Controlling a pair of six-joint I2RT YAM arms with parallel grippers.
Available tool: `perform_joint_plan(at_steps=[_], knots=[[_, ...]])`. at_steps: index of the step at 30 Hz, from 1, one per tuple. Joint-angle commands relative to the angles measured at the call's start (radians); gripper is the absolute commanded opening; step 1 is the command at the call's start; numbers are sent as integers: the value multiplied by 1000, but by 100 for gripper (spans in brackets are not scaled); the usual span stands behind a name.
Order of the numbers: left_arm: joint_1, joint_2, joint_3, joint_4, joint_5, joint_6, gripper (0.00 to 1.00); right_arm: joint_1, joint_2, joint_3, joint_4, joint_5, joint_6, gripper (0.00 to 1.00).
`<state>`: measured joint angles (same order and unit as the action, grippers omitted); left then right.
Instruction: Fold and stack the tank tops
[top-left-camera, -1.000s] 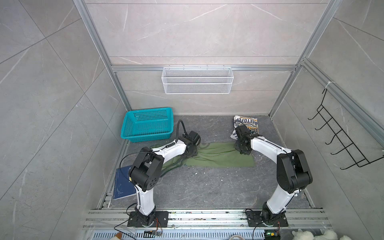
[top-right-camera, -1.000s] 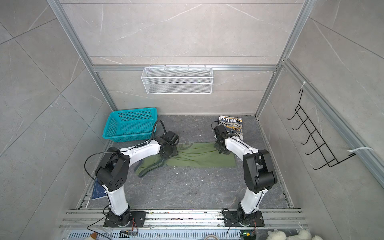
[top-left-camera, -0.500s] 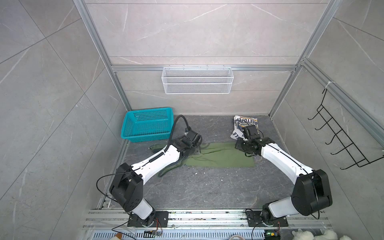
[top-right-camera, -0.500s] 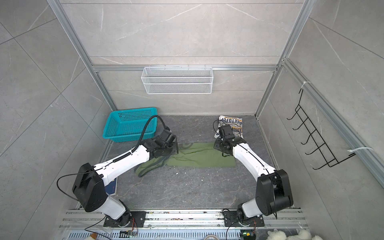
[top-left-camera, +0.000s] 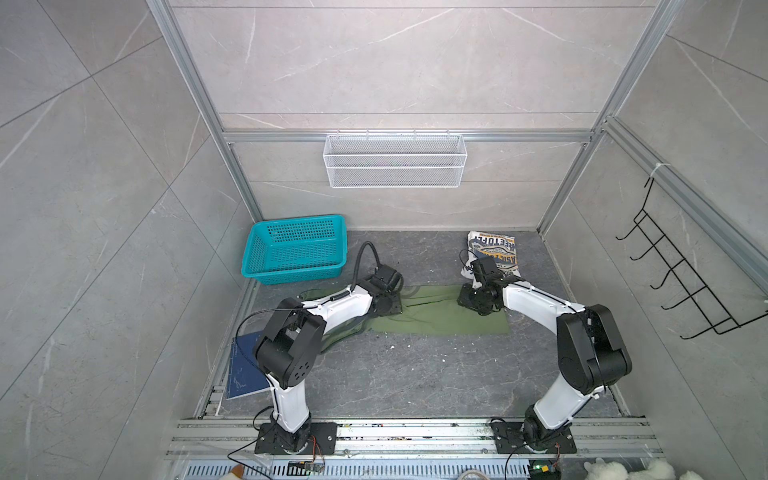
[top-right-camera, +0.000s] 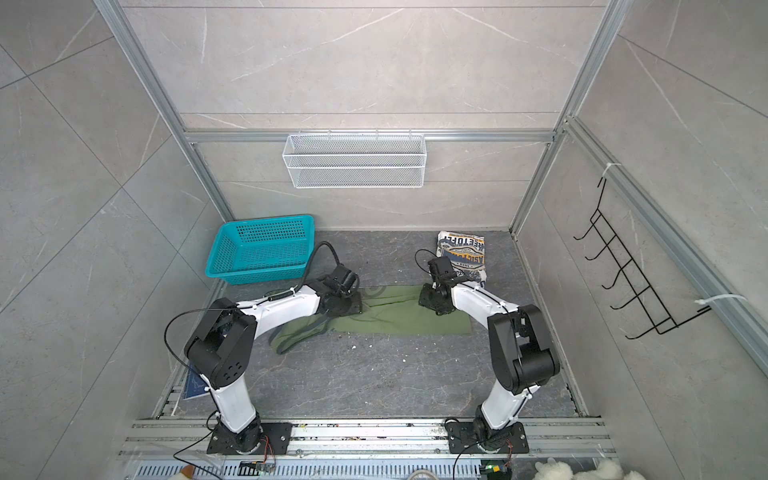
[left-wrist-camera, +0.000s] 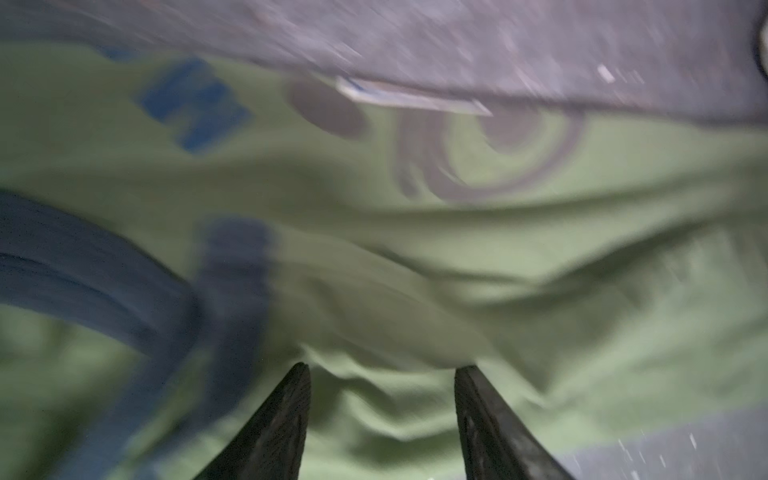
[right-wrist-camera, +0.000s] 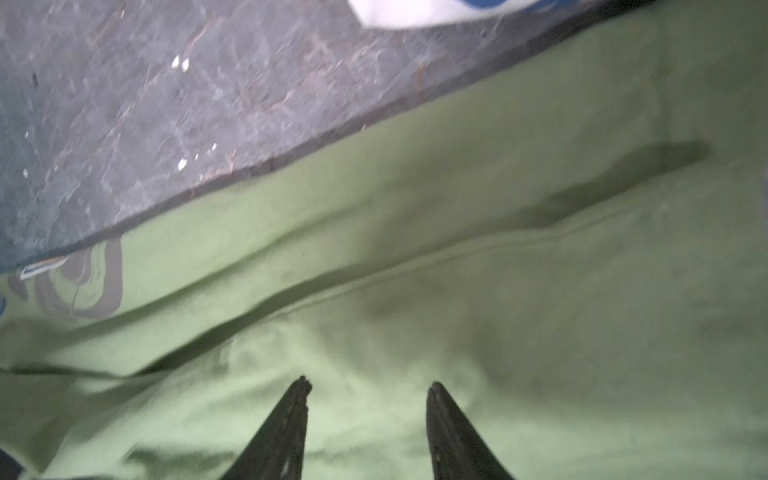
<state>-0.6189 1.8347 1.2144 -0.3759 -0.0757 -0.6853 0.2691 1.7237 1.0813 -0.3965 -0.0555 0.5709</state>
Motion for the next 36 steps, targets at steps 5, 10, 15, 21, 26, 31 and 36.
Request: perform_joint_plan(at_steps=[5, 10, 15, 21, 26, 31, 36], knots=[[128, 45, -103, 43, 18, -68, 59, -95, 116, 8, 11, 32, 3, 49], [147, -13, -190, 44, -7, -75, 59, -118, 132, 2, 4, 76, 10, 49], [149, -119, -210, -20, -40, -34, 59, -144, 119, 4, -2, 66, -2, 49], [148, -379, -208, -250, -113, 17, 65, -145, 90, 16, -18, 47, -41, 49], [151, -565, -306, -458, -213, -32, 72, -144, 68, 0, -12, 43, -49, 49], [243, -753, -474, -486, -185, -141, 74, -145, 68, -7, -4, 40, -52, 49], [398, -810, -579, -383, -60, -145, 74, -147, 95, 7, -3, 41, -48, 49]])
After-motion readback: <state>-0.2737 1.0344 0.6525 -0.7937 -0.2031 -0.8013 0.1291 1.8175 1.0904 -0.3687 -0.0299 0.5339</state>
